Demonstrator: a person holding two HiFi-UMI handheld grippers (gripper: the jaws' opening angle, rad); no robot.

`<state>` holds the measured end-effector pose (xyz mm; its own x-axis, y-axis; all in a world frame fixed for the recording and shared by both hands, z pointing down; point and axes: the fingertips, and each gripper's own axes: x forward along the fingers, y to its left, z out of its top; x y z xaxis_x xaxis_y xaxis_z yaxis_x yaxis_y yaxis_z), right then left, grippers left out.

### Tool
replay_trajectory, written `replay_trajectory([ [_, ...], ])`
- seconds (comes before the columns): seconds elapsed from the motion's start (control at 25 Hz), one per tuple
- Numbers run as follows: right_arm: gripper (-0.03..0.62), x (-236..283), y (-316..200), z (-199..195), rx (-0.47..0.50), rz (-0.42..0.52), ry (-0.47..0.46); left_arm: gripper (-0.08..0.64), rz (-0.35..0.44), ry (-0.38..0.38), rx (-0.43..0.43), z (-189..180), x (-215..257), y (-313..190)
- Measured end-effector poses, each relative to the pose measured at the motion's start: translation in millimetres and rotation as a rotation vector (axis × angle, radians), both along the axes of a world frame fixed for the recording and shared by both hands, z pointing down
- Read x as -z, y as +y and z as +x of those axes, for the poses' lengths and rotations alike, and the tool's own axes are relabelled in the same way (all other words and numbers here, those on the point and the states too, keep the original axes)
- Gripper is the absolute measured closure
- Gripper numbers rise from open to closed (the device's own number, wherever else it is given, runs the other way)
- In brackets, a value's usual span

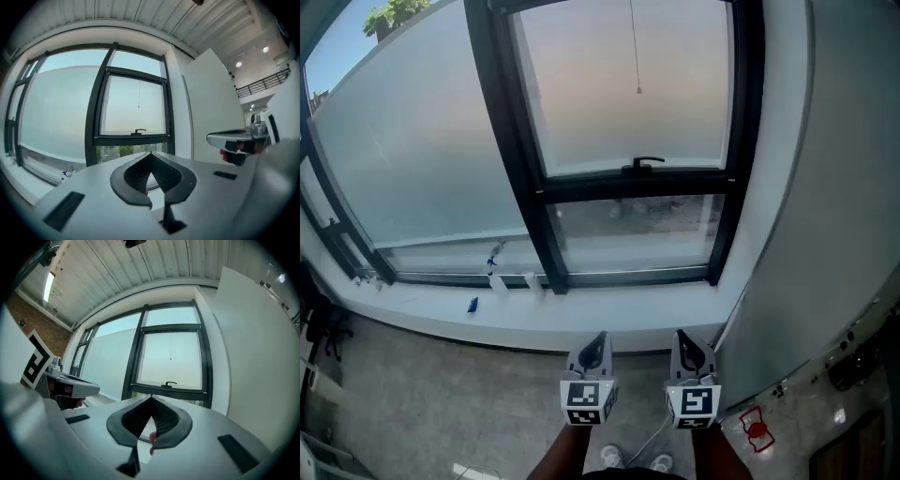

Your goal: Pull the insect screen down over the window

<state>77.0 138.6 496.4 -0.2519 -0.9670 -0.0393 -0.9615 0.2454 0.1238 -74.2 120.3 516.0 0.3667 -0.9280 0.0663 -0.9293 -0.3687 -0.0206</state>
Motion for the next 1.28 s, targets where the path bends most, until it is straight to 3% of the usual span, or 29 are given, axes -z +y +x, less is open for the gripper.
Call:
replay_trajectory([
  [0.28, 0.589, -2, -2, -3, 0.013, -0.004, -0.022, 0.565, 0.006, -0.014, 0.004, 2, 1, 1],
  [0.56, 0.589, -4, -7, -2, 0.019, -0.013, -0.043, 0.565, 0.003, 0.019, 0.006, 2, 4, -5],
  [1.28, 0.589, -8, -29, -15, 0.000, -0.044, -0.027, 0.565, -0.011, -0.001, -0.007, -12, -7, -21],
])
